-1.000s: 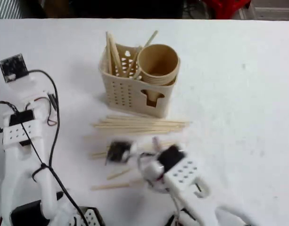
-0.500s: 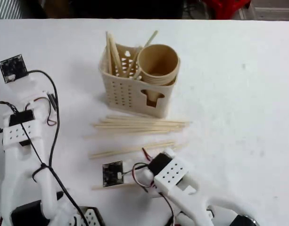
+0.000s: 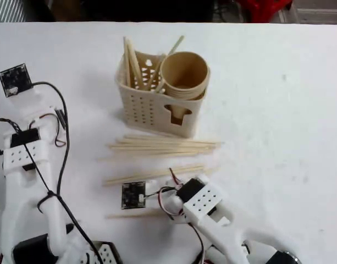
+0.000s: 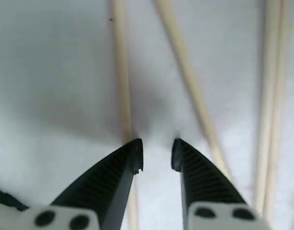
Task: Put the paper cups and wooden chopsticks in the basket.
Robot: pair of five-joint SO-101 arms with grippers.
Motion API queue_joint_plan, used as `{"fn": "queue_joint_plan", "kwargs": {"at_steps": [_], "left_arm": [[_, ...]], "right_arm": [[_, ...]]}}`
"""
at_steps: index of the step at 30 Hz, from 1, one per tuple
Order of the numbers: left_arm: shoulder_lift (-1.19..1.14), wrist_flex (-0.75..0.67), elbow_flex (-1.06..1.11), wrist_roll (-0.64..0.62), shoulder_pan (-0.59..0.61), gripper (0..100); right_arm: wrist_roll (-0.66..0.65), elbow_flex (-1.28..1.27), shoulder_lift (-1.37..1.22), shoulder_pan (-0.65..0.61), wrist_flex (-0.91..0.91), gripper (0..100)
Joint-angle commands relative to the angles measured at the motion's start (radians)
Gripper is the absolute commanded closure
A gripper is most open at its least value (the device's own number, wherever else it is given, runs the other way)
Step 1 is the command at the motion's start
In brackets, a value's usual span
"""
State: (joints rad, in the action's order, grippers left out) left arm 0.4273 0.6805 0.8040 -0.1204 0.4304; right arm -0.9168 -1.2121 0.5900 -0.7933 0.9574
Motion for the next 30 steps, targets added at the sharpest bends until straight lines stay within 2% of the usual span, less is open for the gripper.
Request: {"fn": "queue_joint_plan", "kwargs": {"at_steps": [1,4,9,12,18,22,26,30], "left_arm": [[0.027,-0.015,-0.008,0.008,0.004,88],[0.027,-0.015,-0.008,0.008,0.004,88],[0.027,-0.015,-0.006,0.008,0.004,88],[0.027,-0.015,-0.006,0.008,0.004,88],[0.027,-0.015,-0.006,0.008,0.004,88],[0.027,-0.015,-0.006,0.008,0.004,88],[0.027,-0.017,-0.006,0.008,0.004,88],[0.027,-0.02,-0.006,0.008,0.004,88]], "right_arm": [[-0.011,0.002,-0.002,0.013,-0.012,77.0],[-0.011,0.002,-0.002,0.013,-0.013,73.5],[-0.018,0.008,-0.002,0.015,-0.059,89.2],[-0.103,0.028,0.007,0.033,-0.047,95.4],[-0.264,0.135,-0.002,0.202,-0.036,96.6],[-0.285,0.167,0.007,0.24,0.012,92.7],[-0.158,0.172,0.008,0.102,0.193,81.7],[-0.026,0.172,0.008,-0.016,0.196,74.8]]}}
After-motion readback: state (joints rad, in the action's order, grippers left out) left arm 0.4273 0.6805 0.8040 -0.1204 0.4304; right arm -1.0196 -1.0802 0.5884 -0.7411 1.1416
